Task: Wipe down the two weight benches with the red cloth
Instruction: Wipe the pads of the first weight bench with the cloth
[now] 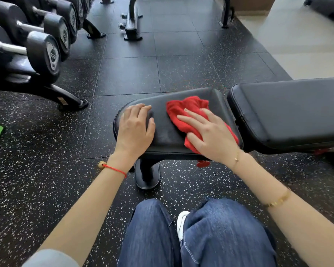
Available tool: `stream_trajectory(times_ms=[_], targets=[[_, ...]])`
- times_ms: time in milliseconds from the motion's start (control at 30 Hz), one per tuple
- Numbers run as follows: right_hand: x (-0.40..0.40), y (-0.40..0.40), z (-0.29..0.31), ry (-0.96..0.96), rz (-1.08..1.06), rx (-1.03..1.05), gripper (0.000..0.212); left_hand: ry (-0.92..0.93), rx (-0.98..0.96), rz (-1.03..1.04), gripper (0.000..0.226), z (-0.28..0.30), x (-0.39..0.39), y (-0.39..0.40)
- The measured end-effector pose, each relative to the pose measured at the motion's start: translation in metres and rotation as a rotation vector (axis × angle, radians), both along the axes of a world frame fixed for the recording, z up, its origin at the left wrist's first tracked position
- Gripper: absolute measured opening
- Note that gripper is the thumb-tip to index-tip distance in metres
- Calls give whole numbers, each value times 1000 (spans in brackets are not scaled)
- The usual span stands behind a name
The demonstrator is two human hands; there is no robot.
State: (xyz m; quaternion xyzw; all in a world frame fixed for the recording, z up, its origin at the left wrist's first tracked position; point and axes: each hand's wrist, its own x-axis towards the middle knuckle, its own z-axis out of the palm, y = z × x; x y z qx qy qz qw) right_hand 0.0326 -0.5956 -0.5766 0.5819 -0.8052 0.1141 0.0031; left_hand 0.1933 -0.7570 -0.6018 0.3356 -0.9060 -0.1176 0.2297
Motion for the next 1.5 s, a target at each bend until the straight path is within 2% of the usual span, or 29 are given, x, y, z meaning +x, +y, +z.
stream_trajectory(times_ms=[133,300,400,533,667,833,933,1067,1233,1400,1500], targets=[[-22,24,-3,-13,-116,-47,57,12,-36,-5,41,-9,0,-1],[-58,-40,2,-34,-309,27,50,70,-39,21,41,-11,-1,-1],[-34,-64,3,-8,-181,45,50,92,-38,20,41,-11,-1,-2],[5,-28,-2,1,43,6,53,103,-36,12,42,-12,0,-4],[-23,-1,-3,-9,-37,-25,55,107,-30,7,42,-13,1,-5],[-55,-51,3,-15,-288,49,51,105,-33,32,41,-15,0,-4],[-24,-69,3,-12,-168,64,52,99,-39,34,41,-15,0,-4],[14,-34,-1,16,27,13,53,97,-38,19,41,-15,1,-5],[-25,8,-2,-1,-116,-44,54,102,-40,11,41,-15,2,-5],[-67,-44,1,-61,-333,32,50,93,-35,24,41,-13,1,-3],[-45,-59,3,-36,-223,54,50,92,-33,26,42,-12,1,-2]])
